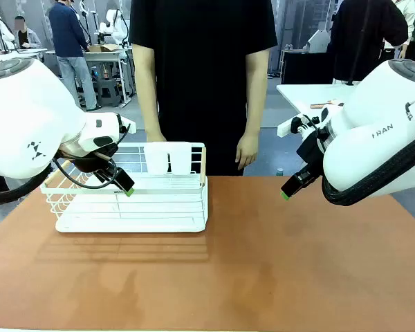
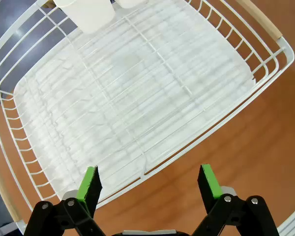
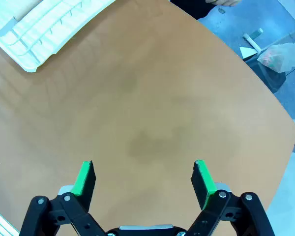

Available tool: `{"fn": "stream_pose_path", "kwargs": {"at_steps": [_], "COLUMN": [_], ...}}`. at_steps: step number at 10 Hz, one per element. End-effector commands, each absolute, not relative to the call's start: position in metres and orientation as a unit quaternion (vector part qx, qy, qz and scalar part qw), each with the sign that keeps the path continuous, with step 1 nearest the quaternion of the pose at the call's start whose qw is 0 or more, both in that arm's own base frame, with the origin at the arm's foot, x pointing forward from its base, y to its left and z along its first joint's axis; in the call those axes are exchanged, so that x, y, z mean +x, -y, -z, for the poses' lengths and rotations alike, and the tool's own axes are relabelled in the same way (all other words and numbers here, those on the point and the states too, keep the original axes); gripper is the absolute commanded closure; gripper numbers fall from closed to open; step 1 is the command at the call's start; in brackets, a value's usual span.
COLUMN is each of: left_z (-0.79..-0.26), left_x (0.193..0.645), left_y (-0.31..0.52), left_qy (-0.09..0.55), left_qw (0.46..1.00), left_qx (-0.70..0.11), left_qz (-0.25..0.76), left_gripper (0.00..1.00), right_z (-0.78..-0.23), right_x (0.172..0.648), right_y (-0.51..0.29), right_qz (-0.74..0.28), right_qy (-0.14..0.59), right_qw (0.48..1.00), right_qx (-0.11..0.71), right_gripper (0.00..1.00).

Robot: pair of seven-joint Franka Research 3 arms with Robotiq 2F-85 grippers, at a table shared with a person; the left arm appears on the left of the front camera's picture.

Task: Clean the table.
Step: Pick up the Lint Roller when the human hands it over.

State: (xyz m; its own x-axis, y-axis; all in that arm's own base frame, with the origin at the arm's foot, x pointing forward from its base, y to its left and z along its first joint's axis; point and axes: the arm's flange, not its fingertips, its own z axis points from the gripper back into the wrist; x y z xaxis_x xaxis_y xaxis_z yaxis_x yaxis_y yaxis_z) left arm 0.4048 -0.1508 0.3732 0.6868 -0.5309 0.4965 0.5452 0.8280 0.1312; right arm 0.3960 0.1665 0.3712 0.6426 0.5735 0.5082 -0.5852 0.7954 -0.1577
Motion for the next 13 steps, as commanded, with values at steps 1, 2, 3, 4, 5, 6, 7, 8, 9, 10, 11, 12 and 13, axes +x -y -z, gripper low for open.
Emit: {"fn": "stream_pose_path", "kwargs": {"at_steps": [1, 2, 3, 4, 5, 6, 7, 8, 9, 10, 11, 12, 13], "left_z": [-0.372, -0.372, -0.372, -0.372, -0.372, -0.372, -0.372, -0.372, -0.372, -0.372, -0.372, -0.373, -0.395], "left_x": [0.404, 0.404, 0.404, 0.404, 0.404, 0.404, 0.404, 0.404, 0.404, 0.404, 0.404, 0.405, 0.409], "left_y": [0.151, 0.151, 0.151, 0.151, 0.151, 0.151, 0.151, 0.151, 0.151, 0.151, 0.151, 0.152, 0.145], "left_qy": [0.265, 0.265, 0.265, 0.265, 0.265, 0.265, 0.265, 0.265, 0.265, 0.265, 0.265, 0.266, 0.282], "left_qw": [0.918, 0.918, 0.918, 0.918, 0.918, 0.918, 0.918, 0.918, 0.918, 0.918, 0.918, 0.918, 0.914], "left_qx": [-0.014, -0.014, -0.014, -0.014, -0.014, -0.014, -0.014, -0.014, -0.014, -0.014, -0.014, -0.013, -0.013], "left_qz": [0.293, 0.293, 0.293, 0.293, 0.293, 0.293, 0.293, 0.293, 0.293, 0.293, 0.293, 0.294, 0.292], "left_gripper": [0.0, 0.0, 0.0, 0.0, 0.0, 0.0, 0.0, 0.0, 0.0, 0.0, 0.0, 0.0, 0.0], "right_z": [-0.371, -0.371, -0.371, -0.371, -0.371, -0.371, -0.371, -0.371, -0.371, -0.371, -0.371, -0.371, -0.394], "right_x": [0.396, 0.396, 0.396, 0.396, 0.396, 0.396, 0.396, 0.396, 0.396, 0.396, 0.396, 0.396, 0.402], "right_y": [-0.167, -0.167, -0.167, -0.167, -0.167, -0.167, -0.167, -0.167, -0.167, -0.167, -0.167, -0.166, -0.157], "right_qz": [-0.32, -0.32, -0.32, -0.32, -0.32, -0.32, -0.32, -0.32, -0.32, -0.32, -0.32, -0.32, -0.308], "right_qy": [0.277, 0.277, 0.277, 0.277, 0.277, 0.277, 0.277, 0.277, 0.277, 0.277, 0.277, 0.277, 0.278], "right_qw": [0.906, 0.906, 0.906, 0.906, 0.906, 0.906, 0.906, 0.906, 0.906, 0.906, 0.906, 0.906, 0.91], "right_qx": [0.011, 0.011, 0.011, 0.011, 0.011, 0.011, 0.011, 0.011, 0.011, 0.011, 0.011, 0.01, 0.02], "right_gripper": [0.0, 0.0, 0.0, 0.0, 0.0, 0.0, 0.0, 0.0, 0.0, 0.0, 0.0, 0.0, 0.0]}}
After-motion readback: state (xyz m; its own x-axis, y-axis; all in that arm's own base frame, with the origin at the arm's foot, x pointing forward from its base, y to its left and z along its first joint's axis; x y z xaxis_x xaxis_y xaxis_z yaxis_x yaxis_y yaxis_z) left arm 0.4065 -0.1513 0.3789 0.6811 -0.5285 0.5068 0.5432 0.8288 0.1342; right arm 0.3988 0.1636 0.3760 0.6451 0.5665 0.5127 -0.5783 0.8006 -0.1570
